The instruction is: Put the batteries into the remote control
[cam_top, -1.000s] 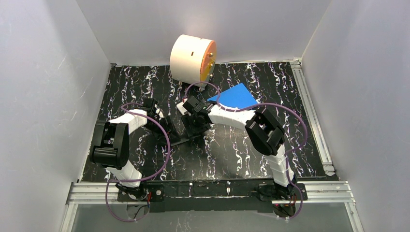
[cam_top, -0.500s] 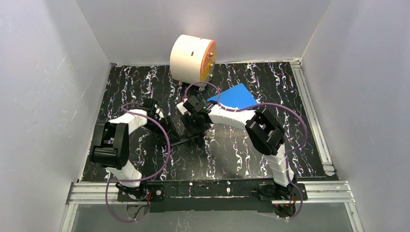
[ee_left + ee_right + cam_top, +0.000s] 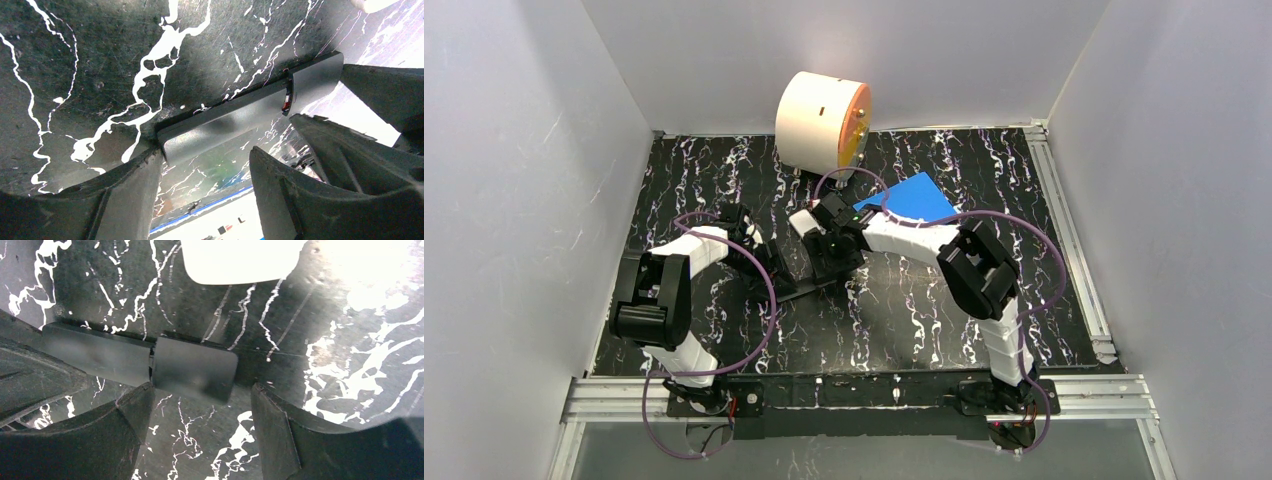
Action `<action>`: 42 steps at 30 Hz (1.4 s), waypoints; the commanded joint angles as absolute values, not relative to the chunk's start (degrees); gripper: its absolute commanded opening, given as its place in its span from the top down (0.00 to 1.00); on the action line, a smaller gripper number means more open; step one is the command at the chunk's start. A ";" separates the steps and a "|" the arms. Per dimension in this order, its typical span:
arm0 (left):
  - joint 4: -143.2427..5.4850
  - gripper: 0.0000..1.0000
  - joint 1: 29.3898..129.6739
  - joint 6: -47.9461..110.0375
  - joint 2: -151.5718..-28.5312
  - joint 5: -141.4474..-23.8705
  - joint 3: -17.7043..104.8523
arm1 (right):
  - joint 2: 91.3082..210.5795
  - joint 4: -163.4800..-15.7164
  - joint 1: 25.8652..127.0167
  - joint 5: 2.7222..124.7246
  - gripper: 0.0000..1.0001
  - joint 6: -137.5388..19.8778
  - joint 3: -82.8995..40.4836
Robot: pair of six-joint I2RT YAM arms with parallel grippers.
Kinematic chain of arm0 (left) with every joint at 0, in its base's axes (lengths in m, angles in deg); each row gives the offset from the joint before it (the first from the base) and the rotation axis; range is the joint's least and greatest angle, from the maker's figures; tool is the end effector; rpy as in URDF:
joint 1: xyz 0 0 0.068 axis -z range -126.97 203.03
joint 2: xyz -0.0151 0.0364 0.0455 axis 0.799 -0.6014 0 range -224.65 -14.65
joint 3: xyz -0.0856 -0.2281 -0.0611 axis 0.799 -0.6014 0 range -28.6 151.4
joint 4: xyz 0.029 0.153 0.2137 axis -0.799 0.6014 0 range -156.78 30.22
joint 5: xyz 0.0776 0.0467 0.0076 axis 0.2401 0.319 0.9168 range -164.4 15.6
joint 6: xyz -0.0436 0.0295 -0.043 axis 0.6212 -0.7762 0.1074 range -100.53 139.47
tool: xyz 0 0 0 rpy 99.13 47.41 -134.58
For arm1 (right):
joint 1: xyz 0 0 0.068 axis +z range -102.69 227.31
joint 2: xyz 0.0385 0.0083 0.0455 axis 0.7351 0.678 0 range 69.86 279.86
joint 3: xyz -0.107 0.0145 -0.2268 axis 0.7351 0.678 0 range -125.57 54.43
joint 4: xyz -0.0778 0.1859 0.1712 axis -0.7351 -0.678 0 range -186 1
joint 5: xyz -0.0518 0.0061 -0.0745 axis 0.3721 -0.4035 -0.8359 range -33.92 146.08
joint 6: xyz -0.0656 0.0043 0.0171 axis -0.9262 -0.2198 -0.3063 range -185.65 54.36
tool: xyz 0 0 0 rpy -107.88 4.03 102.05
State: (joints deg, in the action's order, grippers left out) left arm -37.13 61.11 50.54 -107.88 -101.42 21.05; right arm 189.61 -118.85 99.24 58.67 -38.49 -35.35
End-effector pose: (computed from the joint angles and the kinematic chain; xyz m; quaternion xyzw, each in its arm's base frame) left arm 0.2837 -0.0653 0.1097 -0.1583 0.9494 -0.2653 0.0561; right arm 0.2753 0.3554 0.1402 -0.2127 0.9415 0.1825 0.1869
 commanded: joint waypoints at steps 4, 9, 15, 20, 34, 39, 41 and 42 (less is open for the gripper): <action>-36.44 0.38 61.21 48.73 -108.78 -99.47 19.83 | 187.13 -115.57 97.35 61.77 0.21 -35.18 -35.56; -36.15 0.37 61.21 48.78 -108.11 -98.68 19.95 | 189.05 -112.83 97.29 63.23 0.21 -33.41 -35.86; -34.44 0.33 61.21 48.56 -106.26 -96.64 21.06 | 191.41 -113.50 97.24 62.93 0.28 -33.15 -37.01; -34.45 0.32 61.21 48.58 -105.83 -96.38 20.53 | 192.65 -117.84 97.46 60.85 0.38 -34.62 -37.86; -34.69 0.32 61.21 49.18 -107.29 -96.23 20.71 | 186.29 -117.71 98.99 59.25 0.47 -42.00 -32.64; -34.68 0.32 61.21 49.41 -107.28 -96.09 20.64 | 184.09 -116.95 98.98 59.69 0.48 -43.46 -30.00; -34.67 0.32 61.21 49.54 -107.28 -96.02 20.62 | 183.21 -115.77 98.95 61.56 0.48 -43.73 -28.71; -34.68 0.32 61.21 49.59 -107.24 -96.02 20.62 | 182.83 -115.13 98.99 62.87 0.48 -43.89 -28.27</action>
